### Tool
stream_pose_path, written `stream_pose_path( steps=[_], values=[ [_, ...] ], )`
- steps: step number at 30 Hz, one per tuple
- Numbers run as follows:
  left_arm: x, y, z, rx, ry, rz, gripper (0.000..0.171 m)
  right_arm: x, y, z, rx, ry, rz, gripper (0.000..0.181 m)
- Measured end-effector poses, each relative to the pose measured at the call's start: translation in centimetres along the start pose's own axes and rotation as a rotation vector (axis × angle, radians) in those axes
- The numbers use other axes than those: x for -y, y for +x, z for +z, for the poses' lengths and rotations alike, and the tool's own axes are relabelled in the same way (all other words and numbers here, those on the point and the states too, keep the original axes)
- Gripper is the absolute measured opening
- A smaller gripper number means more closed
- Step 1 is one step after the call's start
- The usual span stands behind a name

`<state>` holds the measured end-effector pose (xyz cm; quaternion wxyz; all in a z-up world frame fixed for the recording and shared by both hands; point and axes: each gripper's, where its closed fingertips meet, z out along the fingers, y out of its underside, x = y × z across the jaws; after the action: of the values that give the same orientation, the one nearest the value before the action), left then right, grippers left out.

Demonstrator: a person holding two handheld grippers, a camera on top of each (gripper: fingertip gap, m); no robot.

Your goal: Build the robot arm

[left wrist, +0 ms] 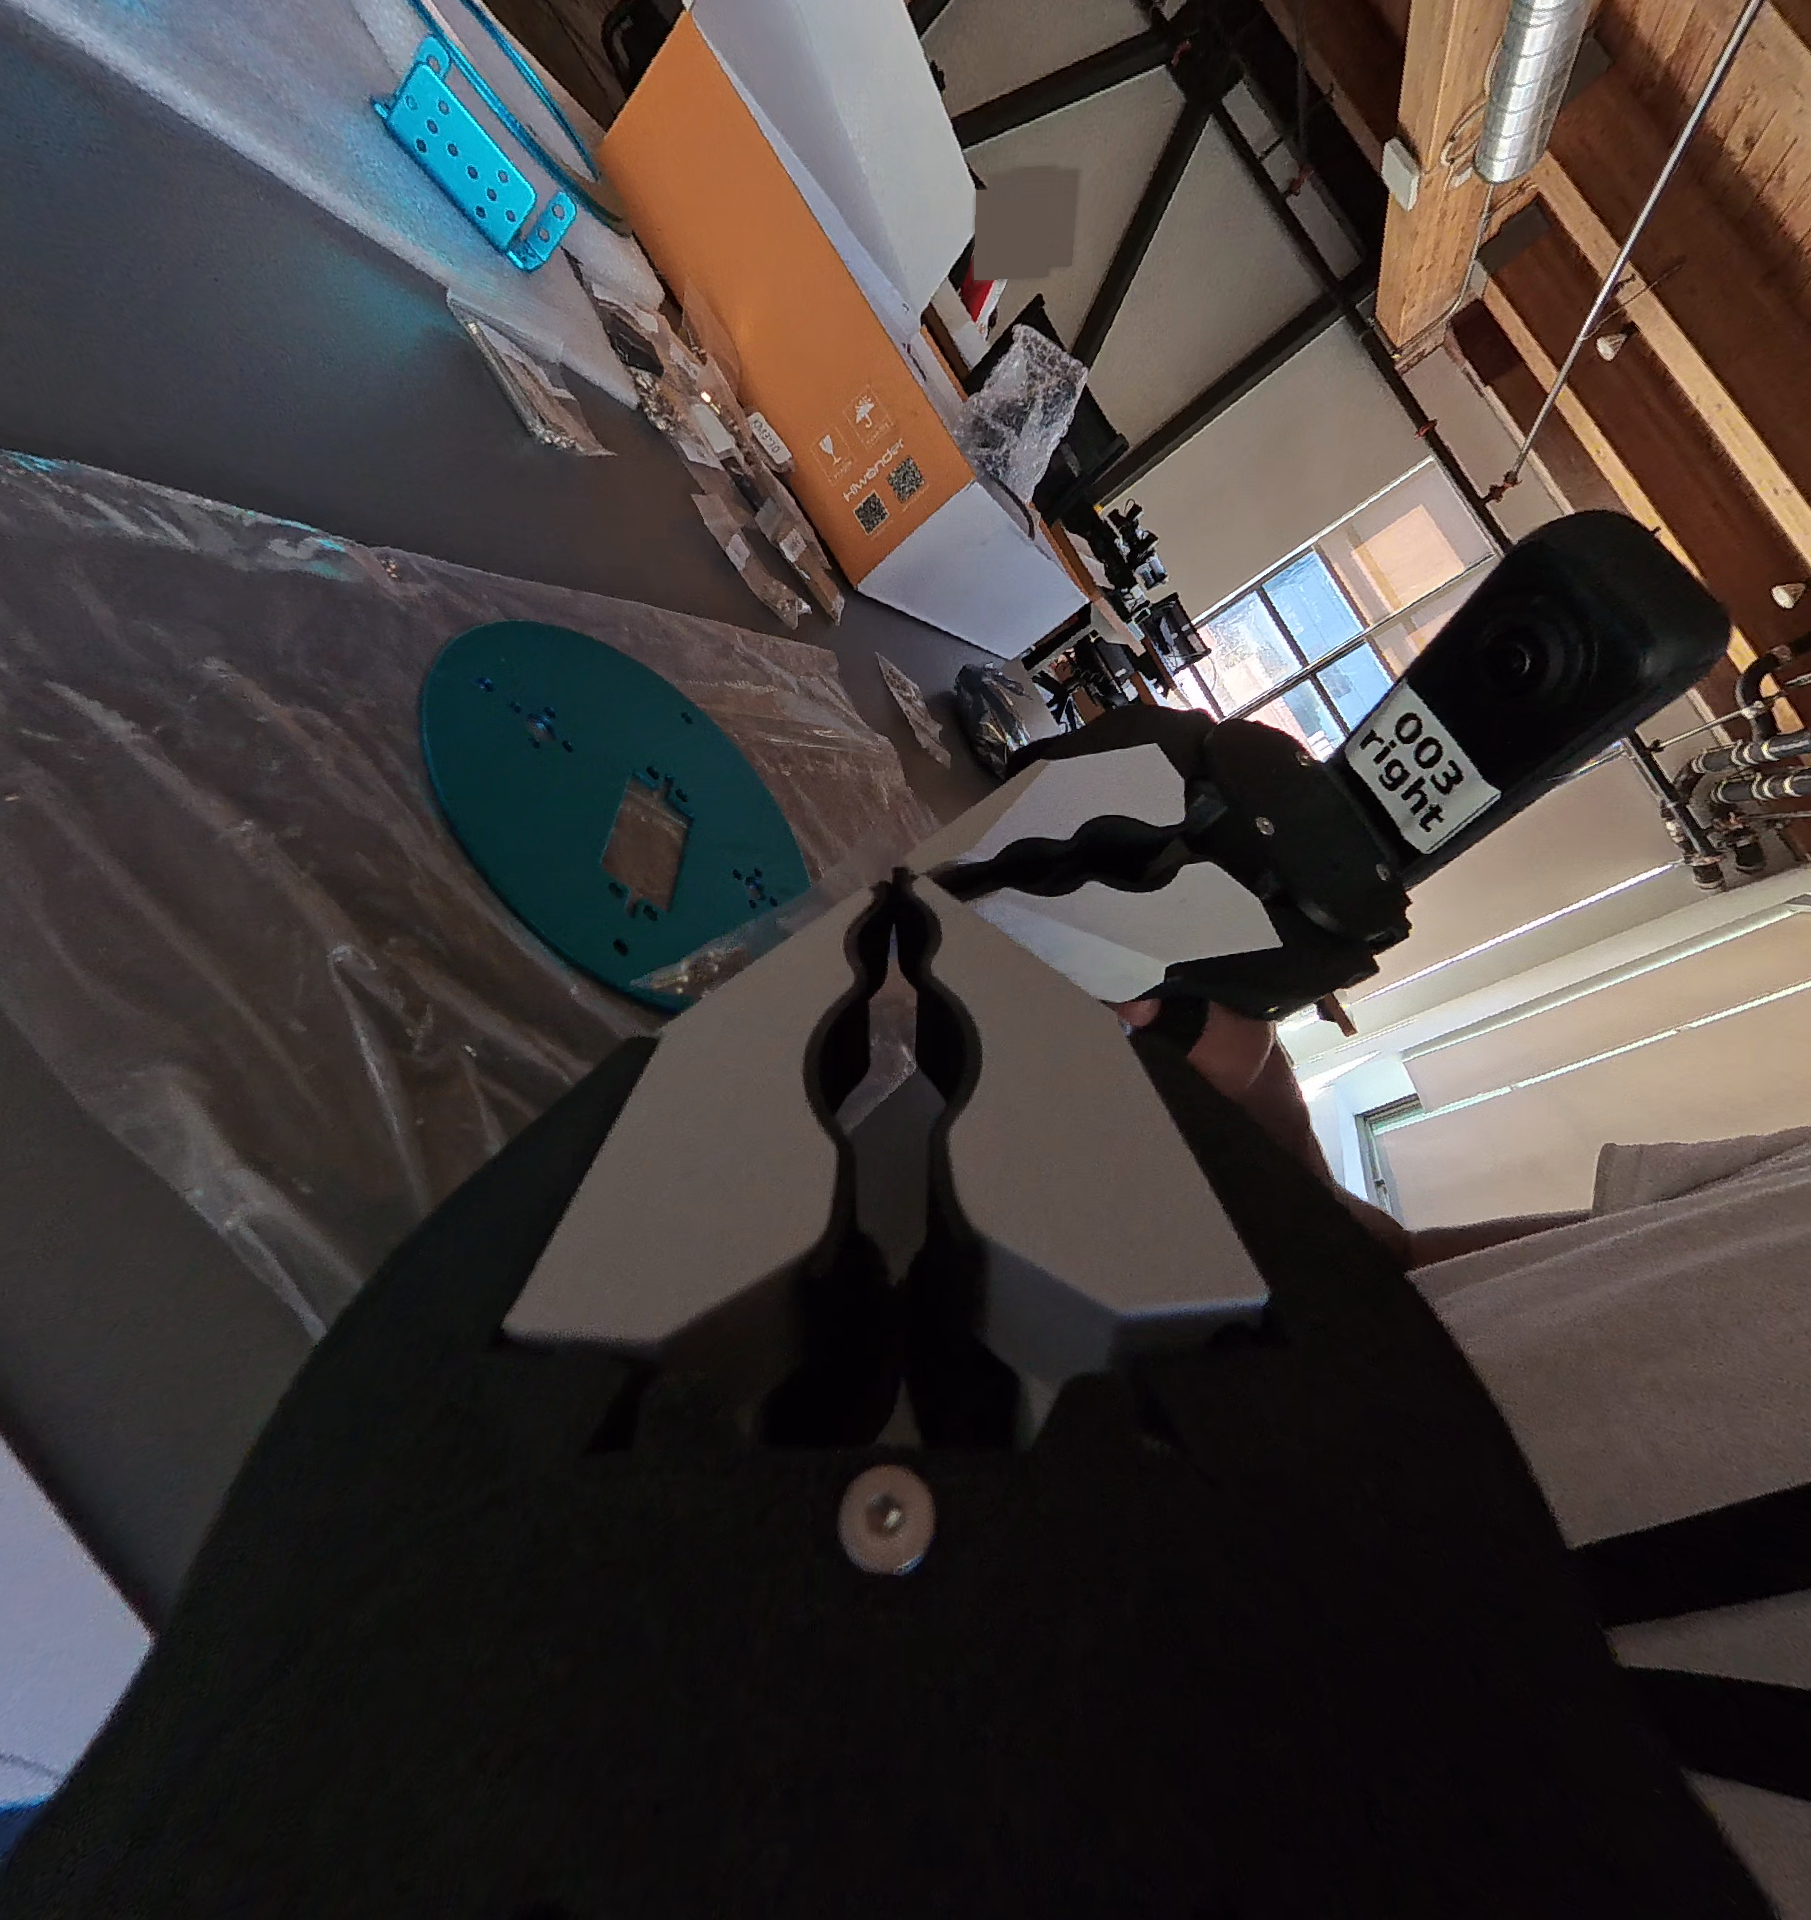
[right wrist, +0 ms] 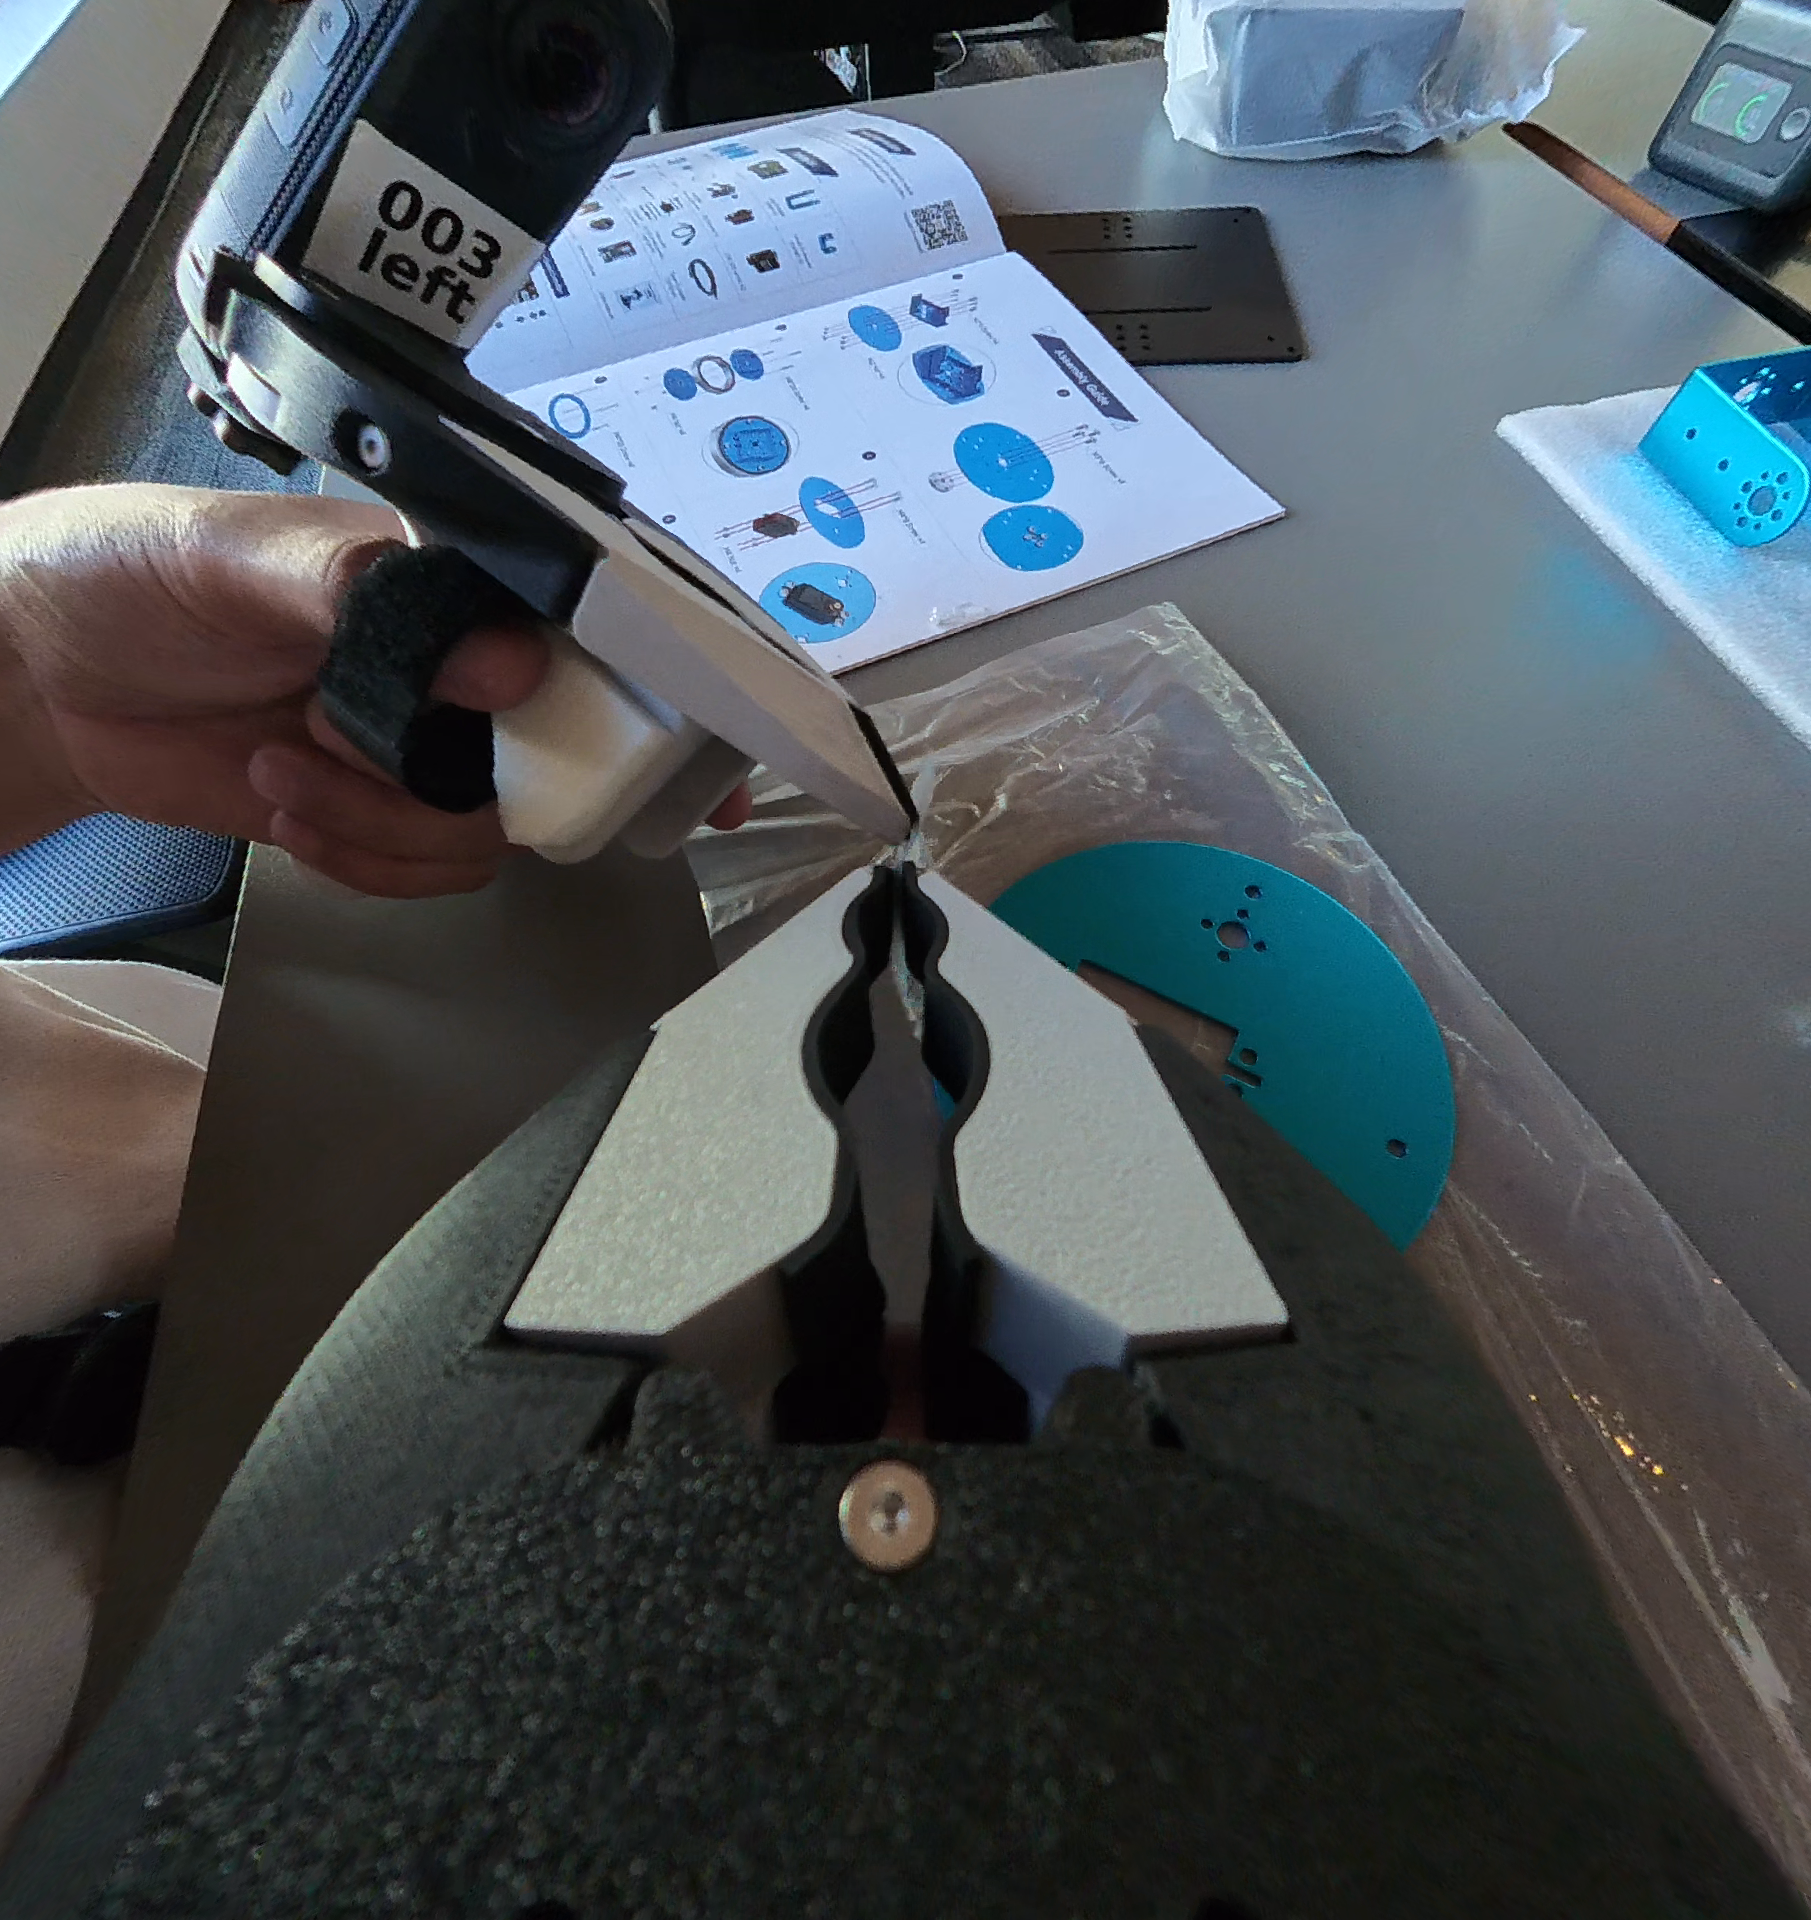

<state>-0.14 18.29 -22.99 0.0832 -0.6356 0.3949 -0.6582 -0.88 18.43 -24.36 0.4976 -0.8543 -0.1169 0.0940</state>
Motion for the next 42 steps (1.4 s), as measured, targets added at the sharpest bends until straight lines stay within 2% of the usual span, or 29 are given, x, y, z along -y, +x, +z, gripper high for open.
stream_pose_path(
  steps=[11,19,26,29,32,36,42],
  values=[
    [-0.3,0.0,0.1,-0.019,-0.009,-0.040,0.005,-0.6,0.1,0.2,-0.036,-0.033,-0.063,0.000],
    [-0.5,-0.5,0.1,0.009,-0.024,-0.045,0.002,-0.7,0.1,0.3,-0.050,-0.043,-0.087,0.000],
    [-0.8,-0.8,0.0,0.005,-0.033,-0.106,0.005,-1.1,0.2,0.6,-0.135,-0.076,-0.237,0.001],
    [-0.9,-0.8,0.2,0.006,-0.040,-0.113,0.008,-1.4,0.2,0.7,-0.135,-0.092,-0.242,0.001],
    [-1.0,-1.0,0.4,0.025,-0.049,-0.110,0.000,-1.5,-0.1,0.7,-0.103,-0.093,-0.213,0.001],
    [-1.4,-1.6,0.5,0.075,-0.086,-0.074,0.000,-1.7,-1.4,1.0,-0.010,-0.085,-0.160,0.006],
    [-1.1,-1.4,-0.5,0.077,-0.078,-0.045,0.000,-1.1,-2.1,0.1,0.231,-0.021,0.150,0.007]
  ],
)
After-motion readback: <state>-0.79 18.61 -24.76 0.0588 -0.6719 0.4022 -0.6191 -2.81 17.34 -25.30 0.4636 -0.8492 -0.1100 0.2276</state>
